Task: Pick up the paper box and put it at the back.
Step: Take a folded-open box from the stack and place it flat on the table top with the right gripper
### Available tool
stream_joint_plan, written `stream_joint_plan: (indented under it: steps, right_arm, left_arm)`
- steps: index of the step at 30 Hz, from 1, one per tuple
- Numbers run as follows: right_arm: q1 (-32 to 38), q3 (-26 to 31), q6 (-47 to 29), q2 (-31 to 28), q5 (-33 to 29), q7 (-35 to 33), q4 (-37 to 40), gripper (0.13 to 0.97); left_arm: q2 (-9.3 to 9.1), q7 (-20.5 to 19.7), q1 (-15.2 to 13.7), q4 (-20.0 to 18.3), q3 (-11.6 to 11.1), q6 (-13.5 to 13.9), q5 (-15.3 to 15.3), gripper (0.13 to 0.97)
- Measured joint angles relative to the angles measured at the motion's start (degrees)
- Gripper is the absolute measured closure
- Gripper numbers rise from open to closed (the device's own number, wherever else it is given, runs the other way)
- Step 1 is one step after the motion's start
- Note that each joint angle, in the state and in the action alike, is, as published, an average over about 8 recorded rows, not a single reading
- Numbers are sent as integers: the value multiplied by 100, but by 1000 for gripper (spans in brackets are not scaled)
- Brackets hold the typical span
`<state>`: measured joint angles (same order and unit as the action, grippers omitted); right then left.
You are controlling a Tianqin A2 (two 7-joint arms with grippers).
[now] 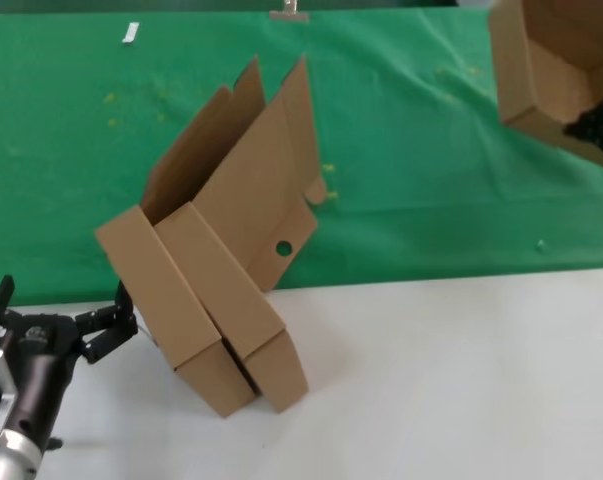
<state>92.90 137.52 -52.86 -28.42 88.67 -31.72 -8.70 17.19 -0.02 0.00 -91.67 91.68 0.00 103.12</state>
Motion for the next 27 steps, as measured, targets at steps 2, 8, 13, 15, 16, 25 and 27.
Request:
stream_joint_plan:
  steps: [2, 8, 13, 15, 16, 25, 27]
  right_arm:
    - [105, 141, 354, 256, -323, 37, 321, 942]
    - [157, 517, 1134, 795, -1164, 577, 752, 942]
    - [68, 671, 1492, 1051, -1630, 1120, 828, 942]
    - [24, 693, 1579, 1114, -1756, 1296, 839, 942]
    - [2, 698, 1612, 1139, -1811, 1376, 843, 942]
    - [-211, 651, 1791, 1206, -2142, 1895, 855, 942]
    - [-258, 623, 1825, 1206, -2195, 1970, 855, 941]
  left_arm:
    - [0, 0, 0, 0, 0, 0, 0, 132]
    - [0, 0, 0, 0, 0, 0, 0, 132]
    - [0, 0, 0, 0, 0, 0, 0, 132]
    - [0, 0, 0, 0, 0, 0, 0, 132]
    - [0, 0, 0, 0, 0, 0, 0, 132]
    - [0, 0, 0, 0, 0, 0, 0, 132]
    - [0, 0, 0, 0, 0, 0, 0, 132]
